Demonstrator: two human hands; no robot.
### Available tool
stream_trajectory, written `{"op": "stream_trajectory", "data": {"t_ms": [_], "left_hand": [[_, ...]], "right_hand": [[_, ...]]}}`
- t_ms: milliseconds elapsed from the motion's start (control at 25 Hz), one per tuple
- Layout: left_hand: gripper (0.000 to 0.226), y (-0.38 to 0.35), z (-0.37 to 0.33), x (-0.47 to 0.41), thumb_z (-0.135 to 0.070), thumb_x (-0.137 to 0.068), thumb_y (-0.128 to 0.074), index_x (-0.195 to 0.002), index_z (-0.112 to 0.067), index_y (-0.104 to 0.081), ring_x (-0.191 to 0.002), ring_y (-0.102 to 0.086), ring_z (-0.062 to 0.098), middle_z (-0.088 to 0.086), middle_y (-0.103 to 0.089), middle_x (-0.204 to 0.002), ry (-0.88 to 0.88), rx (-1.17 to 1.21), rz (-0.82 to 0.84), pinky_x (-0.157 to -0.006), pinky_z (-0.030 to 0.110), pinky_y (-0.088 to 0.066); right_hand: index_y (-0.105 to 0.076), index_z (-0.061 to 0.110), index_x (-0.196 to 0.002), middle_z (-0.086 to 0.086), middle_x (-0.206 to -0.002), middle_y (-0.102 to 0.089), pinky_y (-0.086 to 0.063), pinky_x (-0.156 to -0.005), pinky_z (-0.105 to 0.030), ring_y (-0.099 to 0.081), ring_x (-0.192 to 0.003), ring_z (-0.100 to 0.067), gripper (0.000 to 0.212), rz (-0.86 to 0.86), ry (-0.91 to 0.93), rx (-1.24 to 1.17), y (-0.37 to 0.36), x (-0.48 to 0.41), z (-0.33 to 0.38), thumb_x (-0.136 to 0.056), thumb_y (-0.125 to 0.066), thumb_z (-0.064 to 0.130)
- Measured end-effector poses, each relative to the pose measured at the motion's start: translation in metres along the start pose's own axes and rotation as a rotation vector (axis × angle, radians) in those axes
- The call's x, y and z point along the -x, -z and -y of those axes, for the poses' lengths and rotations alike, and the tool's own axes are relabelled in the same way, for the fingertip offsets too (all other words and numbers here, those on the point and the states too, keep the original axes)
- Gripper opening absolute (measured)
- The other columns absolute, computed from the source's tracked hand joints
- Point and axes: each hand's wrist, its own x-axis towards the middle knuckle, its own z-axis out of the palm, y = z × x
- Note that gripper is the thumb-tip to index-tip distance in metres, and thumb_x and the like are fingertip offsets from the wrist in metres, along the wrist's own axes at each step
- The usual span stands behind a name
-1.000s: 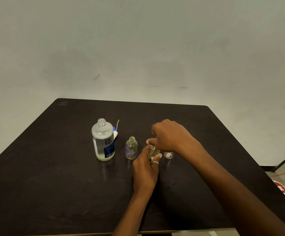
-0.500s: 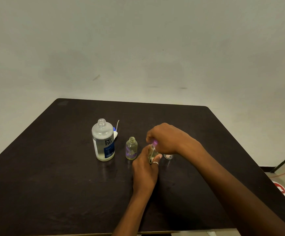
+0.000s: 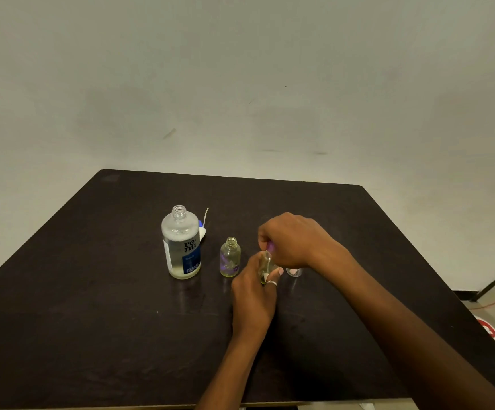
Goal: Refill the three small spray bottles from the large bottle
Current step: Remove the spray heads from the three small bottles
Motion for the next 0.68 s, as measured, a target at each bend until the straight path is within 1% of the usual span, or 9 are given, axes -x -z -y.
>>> {"op": "stream_trajectory", "data": {"t_ms": [120,240,320,400,440,560,640,680], "left_hand": [[0.032,-0.001,0.001,0.000,-0.017,-0.088,-0.074,-0.116,-0.026,-0.064,-0.088,-0.065,-0.007,-0.017,-0.069,-0.093,0.013,-0.013,-0.009,-0.073,0.007,-0.046],[0.037,-0.002,0.001,0.000,-0.019,-0.086,-0.076,-0.121,-0.022,-0.065,-0.089,-0.065,-0.007,-0.014,-0.071,-0.099,0.037,-0.032,-0.022,-0.075,0.003,-0.045],[0.039,-0.002,0.002,-0.001,-0.021,-0.086,-0.076,-0.123,-0.021,-0.064,-0.092,-0.065,-0.004,-0.011,-0.072,-0.104,0.053,-0.053,-0.015,-0.079,0.008,-0.049],[0.041,-0.002,0.003,-0.002,-0.023,-0.087,-0.075,-0.126,-0.021,-0.063,-0.097,-0.065,-0.001,-0.010,-0.072,-0.109,0.077,-0.052,-0.001,-0.083,0.014,-0.052],[0.042,-0.002,0.003,-0.002,-0.024,-0.087,-0.075,-0.127,-0.021,-0.062,-0.100,-0.065,0.000,-0.009,-0.071,-0.112,0.087,-0.051,0.006,-0.084,0.013,-0.052],[0.043,-0.001,0.002,-0.001,-0.023,-0.087,-0.075,-0.128,-0.021,-0.062,-0.101,-0.064,-0.001,-0.010,-0.070,-0.114,0.099,-0.056,0.017,-0.081,0.004,-0.045],[0.042,0.000,0.000,-0.002,-0.023,-0.087,-0.075,-0.127,-0.022,-0.062,-0.101,-0.063,-0.002,-0.011,-0.070,-0.113,0.115,-0.048,0.017,-0.079,0.001,-0.044],[0.042,0.000,-0.001,-0.002,-0.023,-0.087,-0.075,-0.127,-0.022,-0.063,-0.100,-0.063,-0.003,-0.011,-0.070,-0.113,0.119,-0.045,0.014,-0.079,0.001,-0.044]], "right_hand": [[-0.066,0.024,-0.081,0.006,-0.086,-0.066,-0.059,-0.073,-0.036,-0.064,-0.081,-0.015,0.015,-0.019,0.012,-0.026,0.008,0.002,-0.004,-0.080,-0.061,0.010],[-0.070,0.027,-0.082,0.012,-0.088,-0.069,-0.059,-0.073,-0.037,-0.065,-0.082,-0.013,0.018,-0.043,-0.010,-0.017,0.025,0.006,-0.006,-0.077,-0.060,0.013],[-0.073,0.028,-0.086,0.012,-0.091,-0.071,-0.059,-0.075,-0.039,-0.066,-0.084,-0.014,0.020,-0.055,-0.032,-0.005,0.042,0.012,-0.006,-0.078,-0.060,0.015],[-0.075,0.027,-0.089,0.009,-0.093,-0.072,-0.058,-0.078,-0.038,-0.066,-0.086,-0.015,0.018,-0.058,-0.046,-0.002,0.064,0.019,-0.004,-0.080,-0.063,0.017],[-0.075,0.026,-0.089,0.007,-0.094,-0.072,-0.057,-0.078,-0.037,-0.065,-0.086,-0.015,0.016,-0.070,-0.050,-0.010,0.075,0.022,-0.003,-0.081,-0.064,0.017],[-0.074,0.024,-0.088,0.000,-0.091,-0.069,-0.057,-0.077,-0.037,-0.064,-0.085,-0.021,0.017,-0.207,-0.089,-0.020,0.100,0.015,-0.003,-0.077,-0.064,0.016],[-0.071,0.018,-0.090,-0.005,-0.091,-0.066,-0.056,-0.075,-0.036,-0.063,-0.084,-0.026,0.016,-0.302,-0.125,-0.008,0.101,-0.006,-0.002,-0.076,-0.064,0.016],[-0.068,0.013,-0.091,-0.007,-0.091,-0.064,-0.054,-0.073,-0.034,-0.061,-0.083,-0.027,0.015,-0.322,-0.144,-0.004,0.095,-0.019,0.000,-0.077,-0.065,0.016]]}}
